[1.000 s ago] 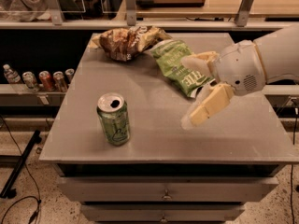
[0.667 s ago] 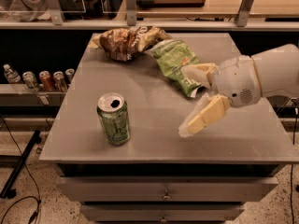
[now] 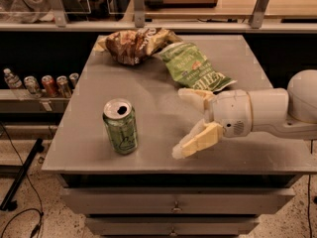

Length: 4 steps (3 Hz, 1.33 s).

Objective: Knock green can over

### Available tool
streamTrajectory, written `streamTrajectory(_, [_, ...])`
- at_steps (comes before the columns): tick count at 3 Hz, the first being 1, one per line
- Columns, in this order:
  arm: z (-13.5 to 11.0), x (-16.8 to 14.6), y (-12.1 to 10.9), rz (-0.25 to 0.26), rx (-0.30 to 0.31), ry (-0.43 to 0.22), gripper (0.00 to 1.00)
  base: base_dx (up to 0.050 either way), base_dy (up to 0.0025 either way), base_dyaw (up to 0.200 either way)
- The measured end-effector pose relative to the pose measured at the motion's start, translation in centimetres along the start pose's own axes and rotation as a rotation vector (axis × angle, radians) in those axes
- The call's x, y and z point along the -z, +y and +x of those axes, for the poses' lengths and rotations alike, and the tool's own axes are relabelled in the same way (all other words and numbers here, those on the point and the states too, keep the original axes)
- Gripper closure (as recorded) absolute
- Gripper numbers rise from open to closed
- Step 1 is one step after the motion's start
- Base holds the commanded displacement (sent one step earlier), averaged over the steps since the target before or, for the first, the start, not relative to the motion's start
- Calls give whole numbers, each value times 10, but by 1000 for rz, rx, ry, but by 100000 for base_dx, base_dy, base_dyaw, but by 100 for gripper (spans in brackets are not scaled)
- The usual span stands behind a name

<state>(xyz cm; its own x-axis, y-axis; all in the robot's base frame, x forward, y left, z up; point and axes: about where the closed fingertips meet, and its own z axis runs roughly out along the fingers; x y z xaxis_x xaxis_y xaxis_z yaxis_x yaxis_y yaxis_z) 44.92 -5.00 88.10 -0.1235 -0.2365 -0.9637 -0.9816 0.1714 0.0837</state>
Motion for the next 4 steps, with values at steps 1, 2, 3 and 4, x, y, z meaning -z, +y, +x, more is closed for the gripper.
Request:
streamTrajectory(1, [-2,-14,2,-9,9,-108,0,0,0,0])
streamTrajectory(2, [-14,-30,7,-9,54,-142,0,0,0,0])
streamTrajectory(3, [-26,-52,16,-5,102,-113,0,0,0,0])
streamTrajectory(4, [-30,-77,24,-34,118,-94,0,0,0,0])
